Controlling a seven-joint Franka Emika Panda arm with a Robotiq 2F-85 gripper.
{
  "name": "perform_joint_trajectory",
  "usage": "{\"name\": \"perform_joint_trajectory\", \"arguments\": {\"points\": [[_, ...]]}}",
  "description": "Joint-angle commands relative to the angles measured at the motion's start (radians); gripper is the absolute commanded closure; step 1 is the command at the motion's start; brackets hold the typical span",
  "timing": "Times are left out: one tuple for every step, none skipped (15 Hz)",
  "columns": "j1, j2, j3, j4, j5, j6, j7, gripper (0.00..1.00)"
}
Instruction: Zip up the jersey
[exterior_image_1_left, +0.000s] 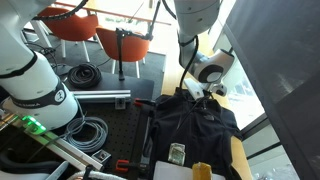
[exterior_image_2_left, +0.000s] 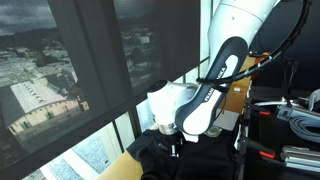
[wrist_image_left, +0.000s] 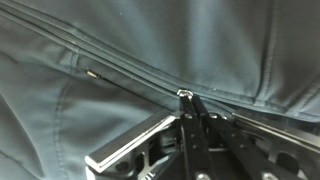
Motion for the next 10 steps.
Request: {"name": "perform_joint_trajectory", "arguments": {"points": [[0.027, 0.016, 0.037, 0.134, 0.011, -0.161, 0.065, 0.99], [0.033, 0.024, 0.043, 0.163, 0.011, -0.197, 0.081, 0.99], [0.041, 0.033, 0.048, 0.192, 0.01, -0.233, 0.099, 0.99], [0.049, 0.041, 0.052, 0.218, 0.008, -0.263, 0.116, 0.99], [0.056, 0.048, 0.057, 0.24, 0.007, -0.288, 0.128, 0.99], [0.065, 0.058, 0.059, 0.263, 0.004, -0.31, 0.14, 0.99], [0.07, 0.067, 0.063, 0.283, 0.004, -0.328, 0.147, 0.99], [0.076, 0.075, 0.064, 0.302, 0.003, -0.345, 0.155, 0.99], [0.082, 0.085, 0.066, 0.321, 0.004, -0.361, 0.162, 0.99], [0.088, 0.096, 0.068, 0.341, 0.006, -0.377, 0.168, 0.99]]}}
